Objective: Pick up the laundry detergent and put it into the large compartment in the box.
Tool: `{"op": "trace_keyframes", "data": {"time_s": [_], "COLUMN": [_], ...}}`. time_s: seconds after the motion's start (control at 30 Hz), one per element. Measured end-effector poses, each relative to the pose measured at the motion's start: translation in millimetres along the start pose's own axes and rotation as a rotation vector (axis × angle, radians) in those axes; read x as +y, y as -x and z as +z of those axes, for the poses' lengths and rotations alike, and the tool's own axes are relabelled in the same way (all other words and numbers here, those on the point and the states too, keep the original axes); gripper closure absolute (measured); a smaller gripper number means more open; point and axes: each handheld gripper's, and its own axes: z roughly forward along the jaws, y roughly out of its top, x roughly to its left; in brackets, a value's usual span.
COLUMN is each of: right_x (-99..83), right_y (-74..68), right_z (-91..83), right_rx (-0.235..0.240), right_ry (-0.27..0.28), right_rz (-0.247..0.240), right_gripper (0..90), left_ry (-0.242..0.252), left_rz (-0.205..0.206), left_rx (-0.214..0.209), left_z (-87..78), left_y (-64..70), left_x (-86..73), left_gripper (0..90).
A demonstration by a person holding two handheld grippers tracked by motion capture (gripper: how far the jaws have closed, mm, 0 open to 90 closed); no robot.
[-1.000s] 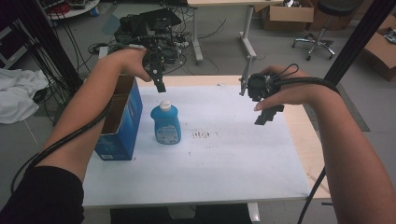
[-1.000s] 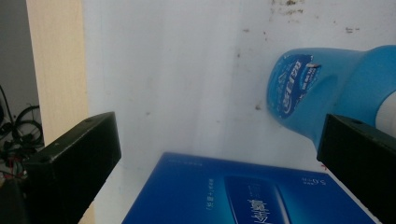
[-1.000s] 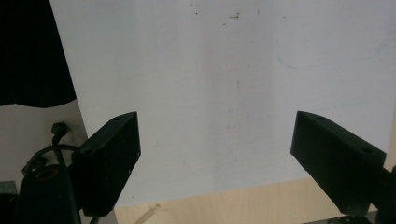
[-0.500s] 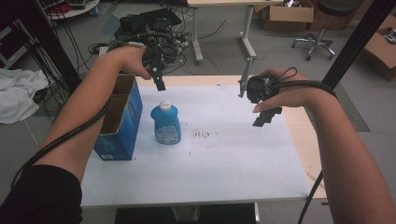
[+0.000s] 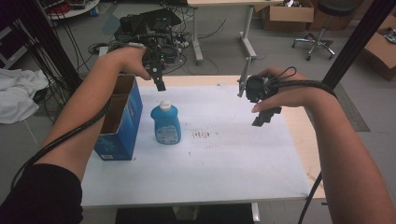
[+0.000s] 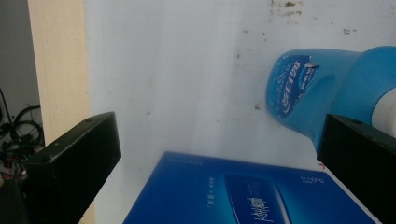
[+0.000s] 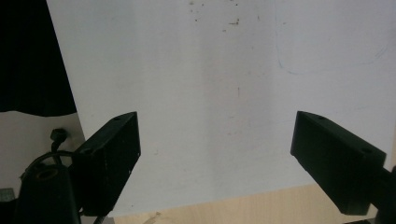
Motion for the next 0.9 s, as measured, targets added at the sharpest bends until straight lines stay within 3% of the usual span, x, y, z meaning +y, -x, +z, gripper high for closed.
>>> {"op": "trace_keyframes", "data": {"time_s": [0.53,0.9], "right_x": [0.7,3.8], "right_y": [0.0,-0.6], "right_z": [0.4,1.7], "right_rx": [-0.002,-0.003], "right_ry": [-0.016,-0.013], "right_rz": [-0.010,-0.017], "right_gripper": [16.1,16.1], "left_ry": [0.011,0.043], "left_rz": [-0.001,-0.003], "left_rx": [0.017,0.023], "left_z": [-6.1,-15.7], "left_y": [-1.3,4.2], "left_x": [3.5,-4.1], "left_gripper": [0.1,0.1]}}
